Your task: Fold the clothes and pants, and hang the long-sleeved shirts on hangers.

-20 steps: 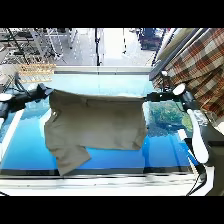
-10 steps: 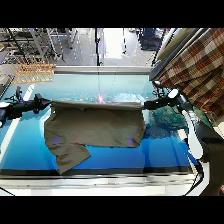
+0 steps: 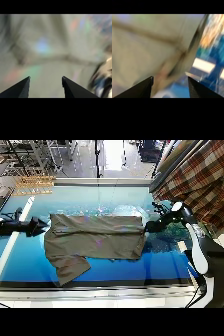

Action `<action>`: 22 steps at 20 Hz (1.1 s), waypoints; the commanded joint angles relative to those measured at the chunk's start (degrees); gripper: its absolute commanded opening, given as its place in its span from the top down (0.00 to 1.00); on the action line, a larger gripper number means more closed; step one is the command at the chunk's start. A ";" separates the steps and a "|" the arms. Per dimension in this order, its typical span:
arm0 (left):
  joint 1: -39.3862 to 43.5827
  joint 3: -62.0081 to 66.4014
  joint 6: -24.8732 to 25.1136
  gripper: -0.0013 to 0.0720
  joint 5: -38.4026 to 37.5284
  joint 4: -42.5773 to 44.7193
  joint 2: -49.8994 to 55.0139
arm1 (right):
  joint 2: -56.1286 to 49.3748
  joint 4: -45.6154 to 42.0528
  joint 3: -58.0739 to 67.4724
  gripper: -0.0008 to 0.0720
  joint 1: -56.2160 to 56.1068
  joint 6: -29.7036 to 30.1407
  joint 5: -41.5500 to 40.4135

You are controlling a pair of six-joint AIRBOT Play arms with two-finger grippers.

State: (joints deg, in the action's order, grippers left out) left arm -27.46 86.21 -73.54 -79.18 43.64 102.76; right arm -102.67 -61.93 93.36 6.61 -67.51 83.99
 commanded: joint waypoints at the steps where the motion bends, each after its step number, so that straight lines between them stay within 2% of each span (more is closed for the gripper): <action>1: -0.85 -12.72 -1.90 0.41 -2.32 11.96 -9.92 | 10.27 0.00 -11.63 0.32 -0.63 1.25 1.97; 3: -0.70 -26.25 0.11 0.29 -0.50 11.10 -18.78 | 17.49 -1.18 -20.44 0.32 -3.02 2.67 -0.17; 5: -0.13 -38.29 2.03 0.29 3.21 10.47 -26.91 | 22.23 -4.20 -27.58 0.30 -6.99 2.69 -3.19; 7: -0.15 -46.93 2.03 0.29 6.99 10.34 -33.14 | 23.91 -7.34 -32.37 0.17 -11.89 2.67 -7.76; 8: -0.15 -49.62 2.08 0.29 8.00 10.34 -35.30 | 23.78 -8.94 -33.57 0.16 -14.56 2.62 -9.92; 10: -0.13 -52.35 3.17 0.25 8.31 9.94 -37.86 | 23.67 -13.84 -34.62 0.12 -18.97 0.31 -15.63; 11: -0.13 -52.85 4.09 0.14 8.50 8.87 -38.14 | 23.67 -16.70 -34.62 0.11 -20.48 -2.45 -18.43; 12: -0.13 -52.98 4.63 0.11 9.25 7.61 -38.10 | 23.61 -19.06 -34.62 0.11 -21.51 -4.48 -21.07; 18: 0.50 -52.98 4.52 0.11 16.79 6.84 -38.05 | 20.46 -19.23 -34.62 0.12 -22.38 -7.06 -22.12; 19: 1.18 -52.98 4.46 0.11 17.59 6.40 -37.75 | 19.78 -19.43 -34.62 0.14 -22.38 -8.00 -22.40; 21: 3.04 -52.98 4.31 0.11 19.06 4.20 -36.26 | 18.80 -19.93 -34.62 0.37 -22.38 -10.60 -23.76; 22: 4.26 -52.98 4.31 0.11 19.98 2.80 -35.01 | 18.51 -20.02 -34.60 0.55 -22.38 -11.74 -24.00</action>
State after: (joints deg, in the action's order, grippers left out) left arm -25.39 33.36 -69.25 -62.41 49.17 66.04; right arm -82.96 -80.99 58.81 -15.53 -75.77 61.52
